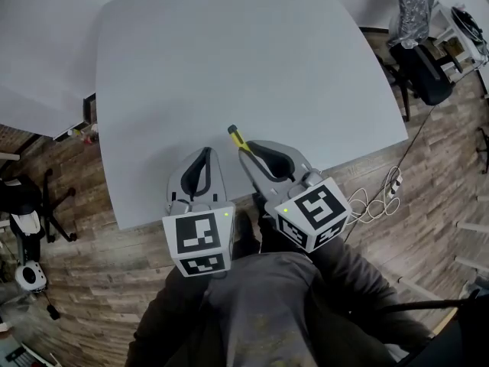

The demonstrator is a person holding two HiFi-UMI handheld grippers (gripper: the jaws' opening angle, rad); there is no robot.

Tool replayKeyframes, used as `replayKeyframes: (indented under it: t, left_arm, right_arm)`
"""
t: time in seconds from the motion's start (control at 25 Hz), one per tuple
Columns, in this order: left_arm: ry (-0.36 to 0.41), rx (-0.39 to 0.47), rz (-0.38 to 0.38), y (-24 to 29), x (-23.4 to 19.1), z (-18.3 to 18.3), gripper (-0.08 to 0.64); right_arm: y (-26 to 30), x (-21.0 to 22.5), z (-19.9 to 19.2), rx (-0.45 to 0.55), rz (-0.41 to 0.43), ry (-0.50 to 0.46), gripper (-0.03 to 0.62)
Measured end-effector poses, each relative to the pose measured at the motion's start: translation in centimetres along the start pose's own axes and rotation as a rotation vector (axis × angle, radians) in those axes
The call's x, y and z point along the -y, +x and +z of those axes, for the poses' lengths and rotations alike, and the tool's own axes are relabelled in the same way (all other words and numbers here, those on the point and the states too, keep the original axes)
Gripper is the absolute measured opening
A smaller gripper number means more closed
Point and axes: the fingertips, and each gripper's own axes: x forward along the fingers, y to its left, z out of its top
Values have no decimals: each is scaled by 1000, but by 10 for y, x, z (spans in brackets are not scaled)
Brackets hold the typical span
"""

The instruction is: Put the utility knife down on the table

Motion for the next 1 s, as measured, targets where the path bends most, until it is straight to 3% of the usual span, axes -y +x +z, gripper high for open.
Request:
replayKeyframes:
  t: [1.0]
  left_arm:
    - [-45,-75,23,53,-10,-14,2]
  right_arm:
    - [38,38,-22,-92,52,31,52]
